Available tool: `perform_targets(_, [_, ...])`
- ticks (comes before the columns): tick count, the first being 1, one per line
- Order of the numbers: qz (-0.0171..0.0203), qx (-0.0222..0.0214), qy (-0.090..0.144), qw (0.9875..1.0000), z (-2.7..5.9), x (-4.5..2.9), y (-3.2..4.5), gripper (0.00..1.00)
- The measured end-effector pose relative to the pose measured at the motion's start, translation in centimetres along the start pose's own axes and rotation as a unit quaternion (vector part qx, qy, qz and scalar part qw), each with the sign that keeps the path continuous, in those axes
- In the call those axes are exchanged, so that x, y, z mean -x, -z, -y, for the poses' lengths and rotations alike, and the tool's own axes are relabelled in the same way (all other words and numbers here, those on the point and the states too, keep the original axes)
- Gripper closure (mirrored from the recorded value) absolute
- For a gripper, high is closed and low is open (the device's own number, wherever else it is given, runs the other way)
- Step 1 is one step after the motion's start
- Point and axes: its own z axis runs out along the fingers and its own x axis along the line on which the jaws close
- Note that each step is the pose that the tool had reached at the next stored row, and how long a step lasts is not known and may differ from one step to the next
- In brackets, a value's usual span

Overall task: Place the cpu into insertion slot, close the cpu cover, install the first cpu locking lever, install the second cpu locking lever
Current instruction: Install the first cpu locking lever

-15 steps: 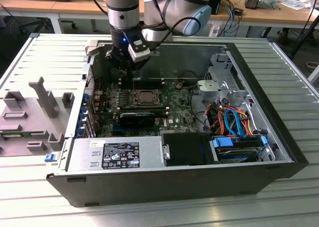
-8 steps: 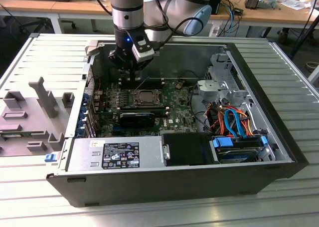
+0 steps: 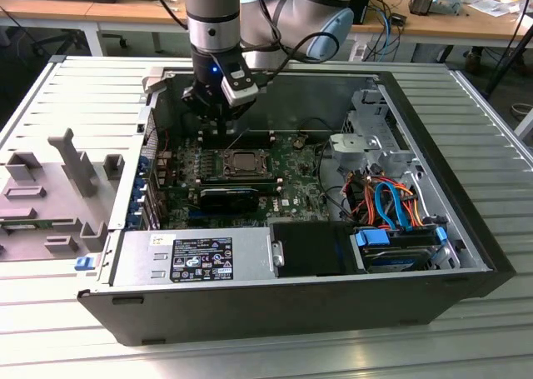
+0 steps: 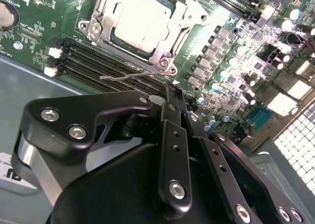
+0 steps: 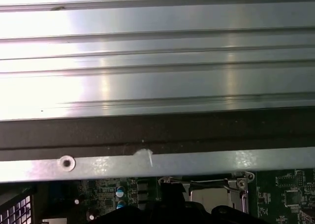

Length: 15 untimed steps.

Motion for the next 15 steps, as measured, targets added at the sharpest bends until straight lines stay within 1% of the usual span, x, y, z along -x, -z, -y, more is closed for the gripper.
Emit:
perform_targets(2, [0.0001, 0.0001, 0.006, 1.0, 0.0, 0.0, -0.16, 0.89])
perform_targets(5, [0.0001, 0.0, 0.007, 1.0, -0.02, 0.11, -0.69, 0.89])
perform_targets(10, [0.0002, 0.0, 0.007, 1.0, -0.07, 0.68, -1.45, 0.89])
perform_targets(15, [0.0001, 0.0, 0.007, 1.0, -0.2, 1.2, -1.81, 0.89])
